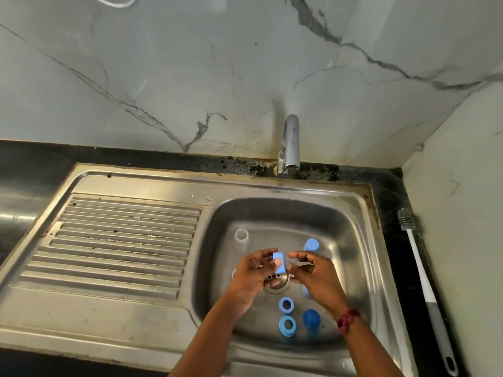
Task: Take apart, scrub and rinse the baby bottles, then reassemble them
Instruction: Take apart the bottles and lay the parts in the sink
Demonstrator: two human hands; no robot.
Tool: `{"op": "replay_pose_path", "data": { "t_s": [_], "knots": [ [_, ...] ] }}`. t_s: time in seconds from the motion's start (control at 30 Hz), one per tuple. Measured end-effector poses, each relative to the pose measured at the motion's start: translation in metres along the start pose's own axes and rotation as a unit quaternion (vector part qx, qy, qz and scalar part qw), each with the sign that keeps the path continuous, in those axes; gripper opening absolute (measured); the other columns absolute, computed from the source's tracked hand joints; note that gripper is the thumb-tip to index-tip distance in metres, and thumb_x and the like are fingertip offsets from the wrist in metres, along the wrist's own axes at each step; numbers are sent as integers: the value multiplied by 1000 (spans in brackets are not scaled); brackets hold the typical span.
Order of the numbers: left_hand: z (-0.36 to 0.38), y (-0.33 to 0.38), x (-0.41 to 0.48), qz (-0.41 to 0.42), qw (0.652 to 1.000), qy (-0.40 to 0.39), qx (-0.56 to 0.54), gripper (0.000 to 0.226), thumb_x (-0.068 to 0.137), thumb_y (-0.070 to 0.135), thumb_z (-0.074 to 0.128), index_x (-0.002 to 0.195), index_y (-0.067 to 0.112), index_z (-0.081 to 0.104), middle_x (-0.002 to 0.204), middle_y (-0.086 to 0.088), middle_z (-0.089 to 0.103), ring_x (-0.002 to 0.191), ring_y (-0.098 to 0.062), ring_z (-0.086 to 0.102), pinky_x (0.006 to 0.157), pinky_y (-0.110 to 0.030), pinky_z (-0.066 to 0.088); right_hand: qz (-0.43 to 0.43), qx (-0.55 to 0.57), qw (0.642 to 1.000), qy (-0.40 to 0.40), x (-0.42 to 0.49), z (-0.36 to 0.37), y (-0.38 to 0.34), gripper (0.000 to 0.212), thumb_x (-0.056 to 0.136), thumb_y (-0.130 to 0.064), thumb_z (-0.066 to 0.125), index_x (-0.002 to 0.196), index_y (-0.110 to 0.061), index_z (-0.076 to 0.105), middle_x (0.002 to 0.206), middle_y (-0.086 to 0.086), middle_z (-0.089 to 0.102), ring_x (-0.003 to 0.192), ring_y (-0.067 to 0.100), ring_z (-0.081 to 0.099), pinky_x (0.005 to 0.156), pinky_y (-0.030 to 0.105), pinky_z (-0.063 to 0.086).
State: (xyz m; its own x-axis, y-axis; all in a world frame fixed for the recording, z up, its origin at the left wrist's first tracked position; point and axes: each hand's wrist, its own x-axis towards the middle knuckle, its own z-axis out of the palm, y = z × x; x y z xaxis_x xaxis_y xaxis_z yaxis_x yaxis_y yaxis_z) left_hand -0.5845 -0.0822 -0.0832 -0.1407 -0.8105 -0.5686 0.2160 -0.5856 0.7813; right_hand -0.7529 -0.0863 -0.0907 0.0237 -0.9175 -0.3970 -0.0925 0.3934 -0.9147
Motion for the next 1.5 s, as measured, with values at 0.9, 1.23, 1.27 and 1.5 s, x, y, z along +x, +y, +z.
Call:
{"op": "replay_pose_path", "data": {
  "t_s": [0.9, 1.23, 1.27, 1.5],
  "knots": [
    [12, 19, -18, 88, 995, -13, 39, 28, 84, 0, 74, 110, 12, 71, 98, -12, 75, 89, -27, 74, 76, -31, 61, -86, -104, 990, -48, 0, -25, -26, 10, 82, 0, 75, 88, -8, 78, 82, 2, 73, 78, 24, 73, 74, 36, 61],
    [7, 21, -15, 106, 993, -11, 60, 34, 80, -2, 78, 112, 9, 70, 98, -16, 75, 85, -26, 73, 74, -30, 60, -96, -104, 989, -30, 0, -14, -31, 11, 78, 1, 79, 83, -9, 77, 79, -1, 72, 77, 18, 71, 77, 37, 61],
    [6, 21, -14, 107, 991, -12, 76, 35, 80, -3, 78, 111, 11, 71, 98, -16, 75, 84, -25, 73, 75, -31, 60, -72, -76, 994, -23, 0, -13, -29, 11, 77, 1, 79, 84, -8, 77, 79, 2, 74, 78, 22, 72, 79, 40, 61],
    [3, 16, -12, 130, 982, 0, 134, 40, 78, -3, 80, 114, 12, 70, 99, -7, 76, 91, -23, 74, 77, -30, 60, 3, 49, 999, -12, -8, -7, -25, 20, 76, -3, 81, 95, -3, 75, 89, 12, 76, 87, 29, 73, 80, 34, 60]
  ]
}}
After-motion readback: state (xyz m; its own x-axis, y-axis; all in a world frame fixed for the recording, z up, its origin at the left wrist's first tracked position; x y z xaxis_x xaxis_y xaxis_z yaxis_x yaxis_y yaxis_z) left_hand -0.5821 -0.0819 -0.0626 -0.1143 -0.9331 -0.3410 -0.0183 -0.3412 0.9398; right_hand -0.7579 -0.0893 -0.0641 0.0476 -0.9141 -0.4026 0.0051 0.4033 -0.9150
